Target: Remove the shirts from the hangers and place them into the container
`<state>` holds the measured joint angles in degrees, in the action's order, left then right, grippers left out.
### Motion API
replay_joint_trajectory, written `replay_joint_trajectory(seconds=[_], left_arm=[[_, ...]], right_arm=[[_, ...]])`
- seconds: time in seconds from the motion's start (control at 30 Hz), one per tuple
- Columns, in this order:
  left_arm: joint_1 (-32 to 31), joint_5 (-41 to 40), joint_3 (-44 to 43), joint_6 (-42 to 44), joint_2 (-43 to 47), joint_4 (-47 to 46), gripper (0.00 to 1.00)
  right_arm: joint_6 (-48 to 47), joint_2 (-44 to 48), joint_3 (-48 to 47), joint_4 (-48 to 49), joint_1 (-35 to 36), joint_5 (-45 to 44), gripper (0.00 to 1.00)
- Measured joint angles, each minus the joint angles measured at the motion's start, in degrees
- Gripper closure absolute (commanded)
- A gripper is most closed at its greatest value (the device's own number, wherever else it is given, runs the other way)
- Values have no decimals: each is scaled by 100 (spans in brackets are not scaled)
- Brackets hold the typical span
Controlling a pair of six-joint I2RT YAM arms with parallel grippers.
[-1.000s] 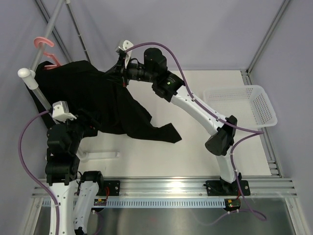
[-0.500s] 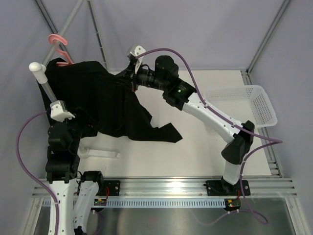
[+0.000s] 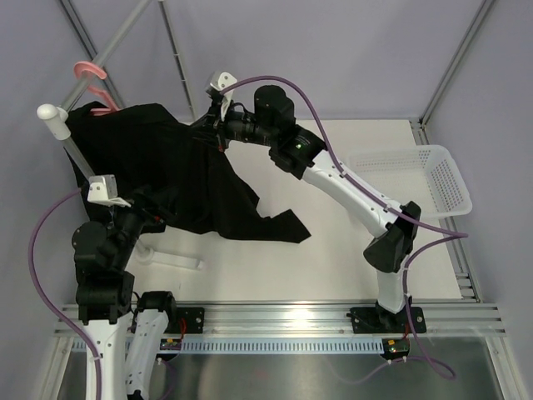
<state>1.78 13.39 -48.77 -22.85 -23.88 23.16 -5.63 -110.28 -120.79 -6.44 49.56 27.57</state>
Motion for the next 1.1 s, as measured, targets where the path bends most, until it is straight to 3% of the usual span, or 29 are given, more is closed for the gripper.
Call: replay_joint_trajectory(seconds=[0.23, 0.47, 0.77, 1.1], left_arm=[[0, 503, 4, 105, 109, -358, 12], [0, 664, 33, 199, 372, -337, 12], [0, 881, 142, 208, 566, -245, 13], [0, 903, 354, 136, 822, -214, 16]], right_arm=[[-146, -592, -1102, -614, -55, 529, 100], [-160, -1705, -3056, -1423, -389, 1906, 100], [1392, -2643, -3641, 39, -673, 3300, 100], [1847, -2865, -3729, 1038, -656, 3259, 100]])
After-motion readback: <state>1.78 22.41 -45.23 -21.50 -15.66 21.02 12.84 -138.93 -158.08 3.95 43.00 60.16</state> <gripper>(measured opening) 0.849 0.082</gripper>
